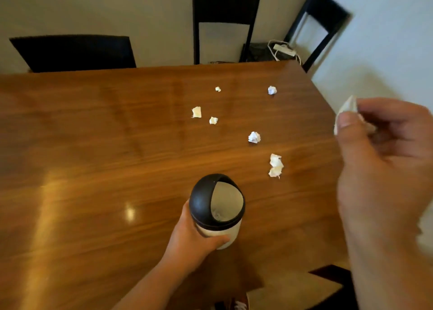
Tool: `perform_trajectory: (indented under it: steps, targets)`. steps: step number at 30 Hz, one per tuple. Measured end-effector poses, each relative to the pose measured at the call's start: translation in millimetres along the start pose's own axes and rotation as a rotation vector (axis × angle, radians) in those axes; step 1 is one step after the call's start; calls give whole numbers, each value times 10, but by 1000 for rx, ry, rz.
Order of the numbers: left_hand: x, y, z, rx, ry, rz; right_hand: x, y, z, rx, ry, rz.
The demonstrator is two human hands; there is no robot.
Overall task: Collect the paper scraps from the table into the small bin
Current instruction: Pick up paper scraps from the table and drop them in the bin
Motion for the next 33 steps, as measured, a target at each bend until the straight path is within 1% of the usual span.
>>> perform_trajectory:
  steps: [1, 2, 4, 5, 6, 8, 10, 12, 14, 17, 20, 24, 27, 30, 31, 33]
  targets:
    - [-61, 66, -21, 9, 17, -5, -13, 115, 129, 84, -8, 49]
    - [-121, 126, -34, 14, 37, -7, -134, 315, 316, 252, 35, 116]
    - [-224, 240, -62, 15, 76, -14, -505, 743, 912, 735, 192, 313]
    - [-270, 295, -71, 17, 95, -18, -679, 780, 1160, 869, 246, 366]
    - [-304, 345, -81, 19, 106, -20, -818, 729, 1268, 891, 289, 361]
    - [-317, 428, -123, 16, 103, -18, -1059, 508, 1234, 805, 362, 330]
    - [-272, 518, -165, 9, 79, -15, -1410, 277, 1234, 791, 451, 373]
    - [-246, 593, -194, -1, 68, -26, -1803, 164, 1289, 854, 550, 406]
    - [-233, 668, -220, -27, 56, -35, -2214, 109, 1341, 931, 609, 436]
    - [-209, 805, -240, -77, 7, -10, -2796, 112, 1296, 1018, 637, 495]
    - [-218, 965, -237, -149, -41, 5, -3249, 261, 1156, 1100, 561, 574]
    - [-225, 1229, -239, -242, -90, 21, -3581, 672, 1062, 1236, 314, 581]
    - [-219, 1386, -212, -310, -104, 44, -3704, 966, 1033, 1284, 150, 620]
    - [-170, 1479, -128, -372, -118, 71, -3825, 1137, 1132, 1368, 81, 666]
    - [-151, 1493, -91, -389, -120, 76, -3850, 1154, 1161, 1370, 71, 669]
    - [-136, 1491, -8, -415, -115, 74, -3874, 1122, 1196, 1315, 86, 641]
Point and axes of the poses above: each hand's wrist, its own z-axis away from the middle knuckle, its own y-axis out of the palm, x = y × z, the point moved 10 cm from there along -z, towards the middle knuckle, and after that the axes turned 5 degrees about -y, right-handed, at the moved point
